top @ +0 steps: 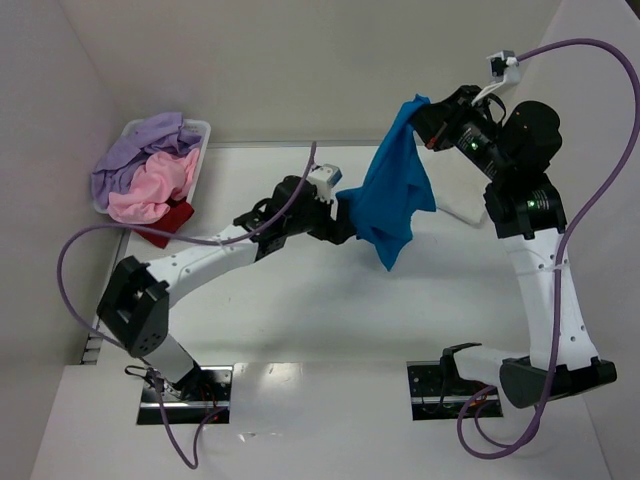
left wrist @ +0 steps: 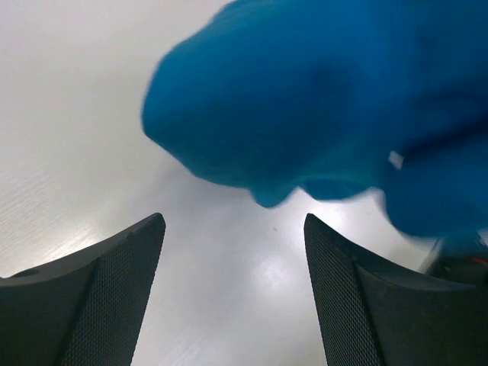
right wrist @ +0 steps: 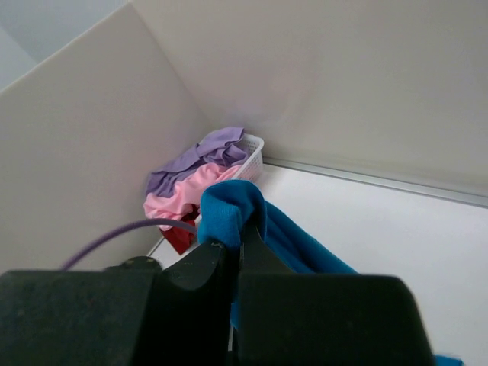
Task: Fold and stack the t-shirts
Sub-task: Flatten out the tshirt
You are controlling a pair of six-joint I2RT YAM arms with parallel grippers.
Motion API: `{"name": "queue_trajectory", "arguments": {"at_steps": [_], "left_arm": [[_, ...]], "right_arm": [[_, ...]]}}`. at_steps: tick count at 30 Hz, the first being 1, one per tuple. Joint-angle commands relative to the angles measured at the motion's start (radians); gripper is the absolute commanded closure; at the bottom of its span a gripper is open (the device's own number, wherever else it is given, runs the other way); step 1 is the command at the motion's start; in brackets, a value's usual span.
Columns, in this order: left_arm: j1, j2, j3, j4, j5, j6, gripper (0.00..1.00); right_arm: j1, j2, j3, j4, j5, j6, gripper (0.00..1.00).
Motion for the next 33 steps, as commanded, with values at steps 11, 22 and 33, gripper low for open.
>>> {"name": "queue_trajectory", "arguments": {"at_steps": [11,22,33], "left_arm": [[-0.029,-0.086,-0.065,0.057,0.114,-0.049,0.18],[-0.145,0.111,0.138,-0.041,-0.145,-0.152,0.19],[-0.24,0.111,0.083,0.08,-0.494,-0.385,0.21]], "right_arm": [[0.006,-0.023,-0.03,0.057,0.041,-0.009,1.0],[0.006,-0.023,-0.039,0.066,0.021,0.0,1.0],[0.006,-0.023,-0.058,0.075,0.022,0.009,1.0]]}}
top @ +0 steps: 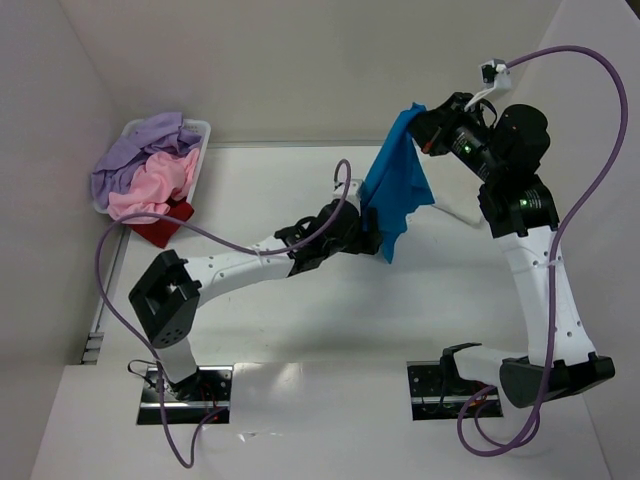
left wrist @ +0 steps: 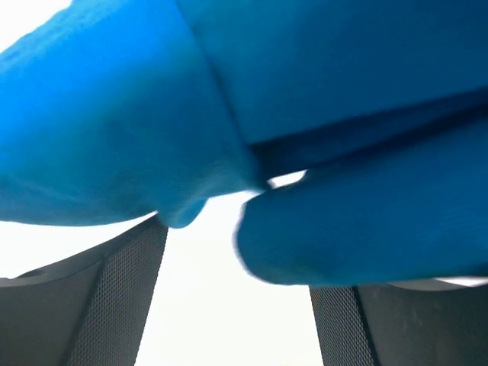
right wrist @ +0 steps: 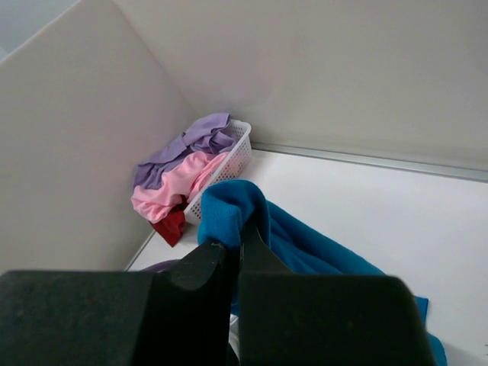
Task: Fold and stack the t-shirts
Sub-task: Flatten out the tshirt
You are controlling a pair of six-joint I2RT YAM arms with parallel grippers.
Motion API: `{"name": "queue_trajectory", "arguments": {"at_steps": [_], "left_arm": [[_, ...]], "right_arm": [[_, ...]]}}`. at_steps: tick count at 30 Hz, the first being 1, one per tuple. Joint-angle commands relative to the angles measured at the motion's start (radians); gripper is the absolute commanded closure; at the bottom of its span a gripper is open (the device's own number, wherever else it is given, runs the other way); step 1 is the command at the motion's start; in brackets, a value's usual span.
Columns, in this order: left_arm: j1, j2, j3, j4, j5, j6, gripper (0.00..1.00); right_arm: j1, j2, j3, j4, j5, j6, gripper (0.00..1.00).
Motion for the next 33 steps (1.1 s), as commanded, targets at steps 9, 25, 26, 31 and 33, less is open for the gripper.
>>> {"name": "queue_trajectory", "arguments": {"at_steps": [9,25,26,31,33], "left_arm": [[-0.048,0.063,0.032,0.128,-0.338,-0.116,0.74],[0.391,-0.497,0.074,-0.19,-0.211,0.241,1.0],[0.415,-0.51,0.096,-0.19,-0.198,0.276,1.0],[0.523,-0.557,0.202,-0.233,-0.176,0.371,1.0],[0.545,-0.557,0.26,-0.258,-0.176,0.385,1.0]], "right_arm": [[0.006,-0.041,0.0,0.077,-0.004,0.004,1.0],[-0.018,-0.052,0.058,0.005,0.267,-0.036,1.0],[-0.018,-0.052,0.049,0.005,0.307,-0.051,1.0],[-0.018,-0.052,0.049,-0.004,0.355,-0.075,1.0],[-0.018,-0.052,0.049,-0.004,0.368,-0.075,1.0]]}}
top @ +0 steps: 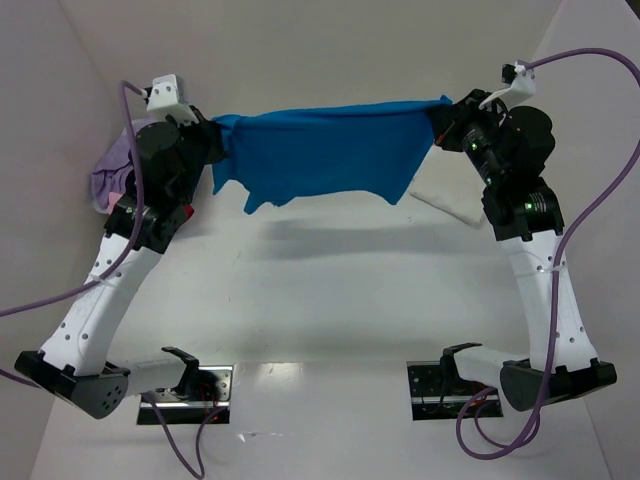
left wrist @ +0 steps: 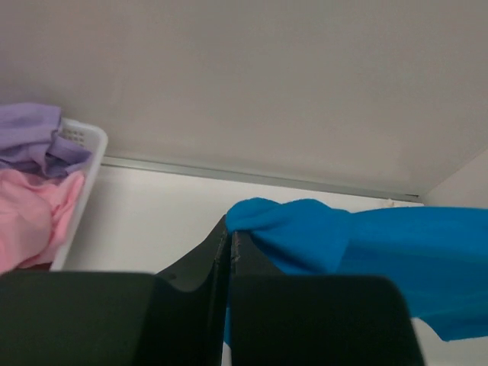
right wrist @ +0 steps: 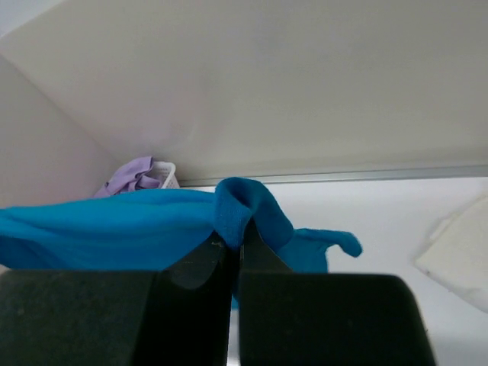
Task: Fold and stack the t-shirts
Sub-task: Flatten out the tshirt
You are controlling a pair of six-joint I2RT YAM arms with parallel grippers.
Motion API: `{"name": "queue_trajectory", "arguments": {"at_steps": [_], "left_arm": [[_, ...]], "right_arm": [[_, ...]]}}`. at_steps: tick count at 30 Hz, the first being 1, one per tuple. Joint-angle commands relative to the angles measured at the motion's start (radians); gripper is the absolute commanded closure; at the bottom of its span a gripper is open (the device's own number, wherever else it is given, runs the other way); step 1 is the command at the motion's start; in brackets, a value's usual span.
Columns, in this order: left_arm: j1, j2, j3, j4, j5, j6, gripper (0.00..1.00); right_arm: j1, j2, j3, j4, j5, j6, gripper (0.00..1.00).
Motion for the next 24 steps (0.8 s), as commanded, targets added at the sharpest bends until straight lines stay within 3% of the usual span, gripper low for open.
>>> {"name": "queue_trajectory", "arguments": {"at_steps": [1,7,24], "left_arm": [[0.042,-0.011,0.093,-0.043,0.013,0.113,1.0],[0.063,0.016,0.156,-0.043,0.013,0.165,1.0],[0.063,0.056,0.199,-0.052,0.116,0.174,1.0]], "right_arm": [[-0.007,-0.035,0.028,0.041,0.08,-0.03,1.0],[-0.007,-0.015,0.016,0.011,0.166,-0.07,1.0],[-0.007,0.013,-0.026,0.04,0.123,-0.052,1.0]]}}
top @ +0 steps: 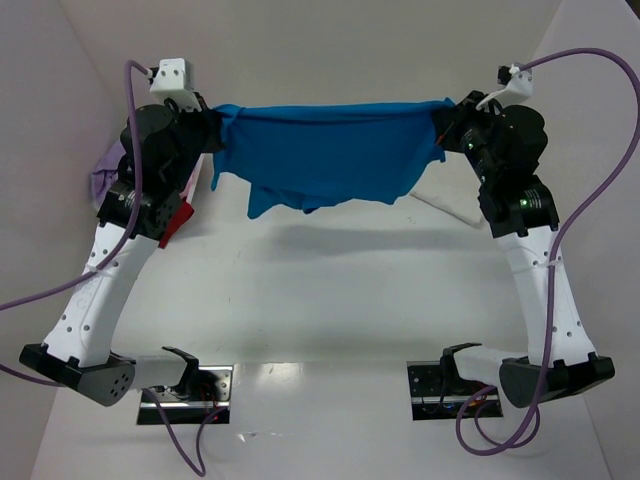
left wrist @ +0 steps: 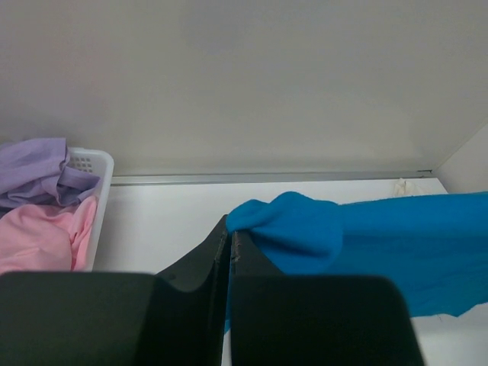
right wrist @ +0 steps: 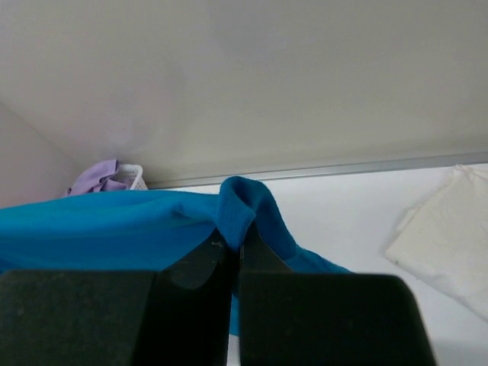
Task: Fold and stack the t-shirts
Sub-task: Flatten out the tshirt
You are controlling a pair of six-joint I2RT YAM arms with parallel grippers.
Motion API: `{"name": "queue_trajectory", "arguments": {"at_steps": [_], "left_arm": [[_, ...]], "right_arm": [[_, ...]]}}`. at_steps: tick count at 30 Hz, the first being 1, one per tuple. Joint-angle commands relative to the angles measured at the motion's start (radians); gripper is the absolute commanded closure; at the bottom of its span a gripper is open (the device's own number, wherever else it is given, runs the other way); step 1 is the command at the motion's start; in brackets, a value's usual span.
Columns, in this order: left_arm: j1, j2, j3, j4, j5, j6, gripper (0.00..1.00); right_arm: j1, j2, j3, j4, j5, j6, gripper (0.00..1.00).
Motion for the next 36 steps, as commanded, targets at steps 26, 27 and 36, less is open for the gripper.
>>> {"name": "queue_trajectory", "arguments": {"at_steps": [26,27,36], "left_arm": [[0.004,0.812,0.922,-0.313,0.83,0.019,1.0],[0.004,0.812,0.922,-0.313,0.882,0.02,1.0],[0.085,0.704,0.614,-0.448,0.761,0.132,1.0]], "right_arm": [[-0.008,-0.338,-0.168,-0.147,0.067,0.058,1.0],[-0.008,-0.35,-0.168,-0.147,0.058,0.083,1.0],[-0.008,-0.381,-0.608,0.092,-0.469,0.344,1.0]]}}
